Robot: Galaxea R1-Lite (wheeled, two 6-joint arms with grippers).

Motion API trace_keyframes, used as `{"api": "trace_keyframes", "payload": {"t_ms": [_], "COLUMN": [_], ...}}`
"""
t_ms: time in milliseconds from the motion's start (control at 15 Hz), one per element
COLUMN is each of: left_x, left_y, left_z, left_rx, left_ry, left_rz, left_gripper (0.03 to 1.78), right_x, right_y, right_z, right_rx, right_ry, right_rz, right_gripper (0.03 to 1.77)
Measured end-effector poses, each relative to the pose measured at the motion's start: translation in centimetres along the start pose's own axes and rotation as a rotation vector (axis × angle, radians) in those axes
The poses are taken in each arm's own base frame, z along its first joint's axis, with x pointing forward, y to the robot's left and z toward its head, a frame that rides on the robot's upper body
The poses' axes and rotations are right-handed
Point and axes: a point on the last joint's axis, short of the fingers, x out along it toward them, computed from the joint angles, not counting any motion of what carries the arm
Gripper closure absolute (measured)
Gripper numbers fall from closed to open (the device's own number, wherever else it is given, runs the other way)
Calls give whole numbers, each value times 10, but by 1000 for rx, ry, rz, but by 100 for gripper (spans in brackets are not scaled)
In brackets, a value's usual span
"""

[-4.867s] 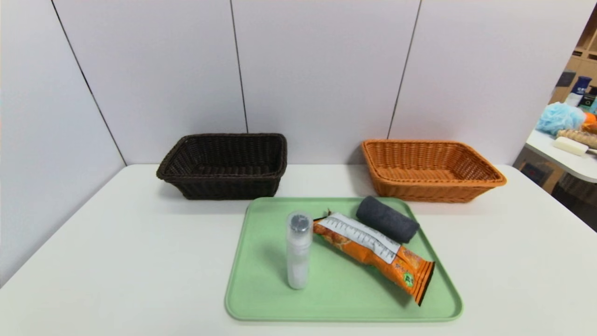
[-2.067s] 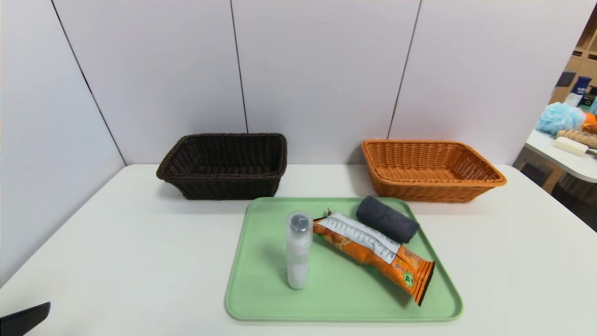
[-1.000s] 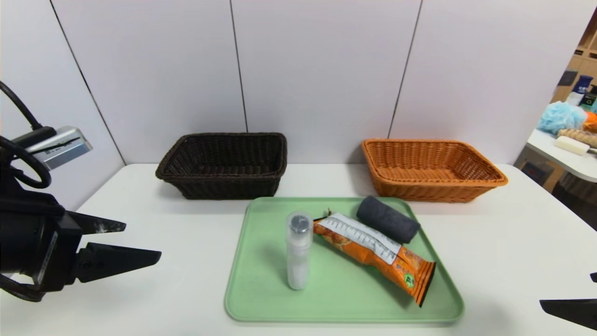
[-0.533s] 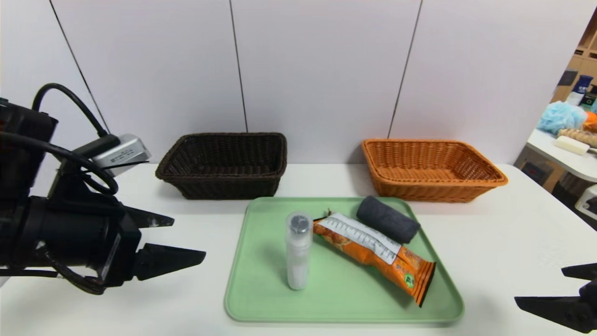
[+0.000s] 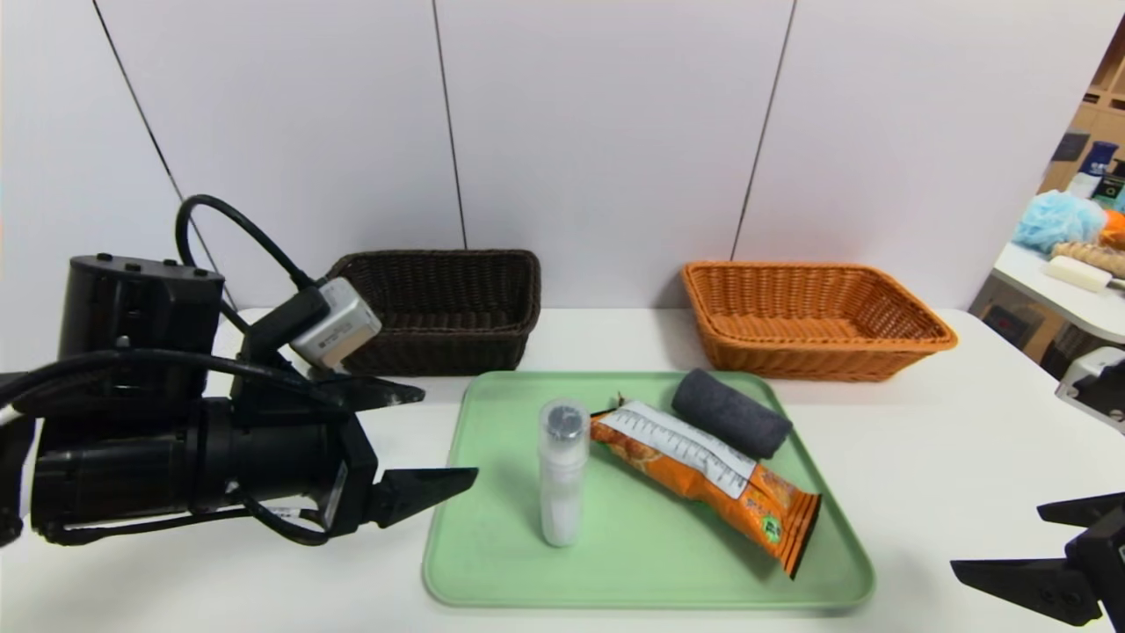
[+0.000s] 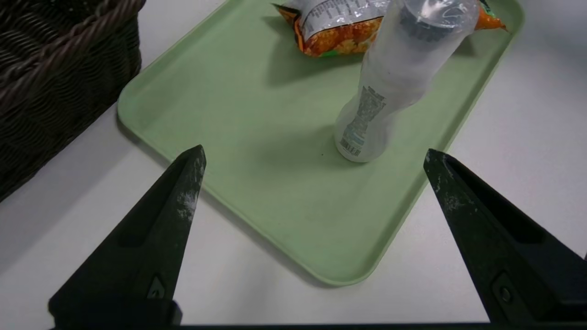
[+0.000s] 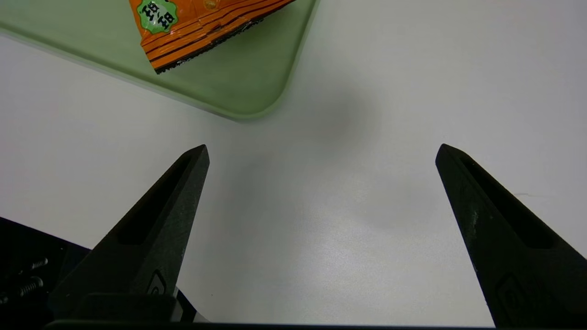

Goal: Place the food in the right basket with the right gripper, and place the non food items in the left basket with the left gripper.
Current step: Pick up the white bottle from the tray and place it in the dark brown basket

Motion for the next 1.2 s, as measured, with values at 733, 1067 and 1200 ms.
{"api": "trace_keyframes", "payload": {"t_ms": [733, 1067, 1200], "left_x": [50, 85, 95], "left_y": [-7, -16, -17], "left_z": [-20, -24, -24], "left_rx": [45, 71, 72], "left_ry": [-71, -83, -74], "left_rz": [-230, -294, -309], "left_gripper": [12, 12, 12], "right_x": [-2, -4, -4], "right_y": [-2, -2, -2], "right_z": [1, 0, -1], "right_rx": [7, 9, 8], "right_ry": [-4, -8, -8], "right_rz": [-62, -80, -80], "right_gripper": [9, 9, 9]}}
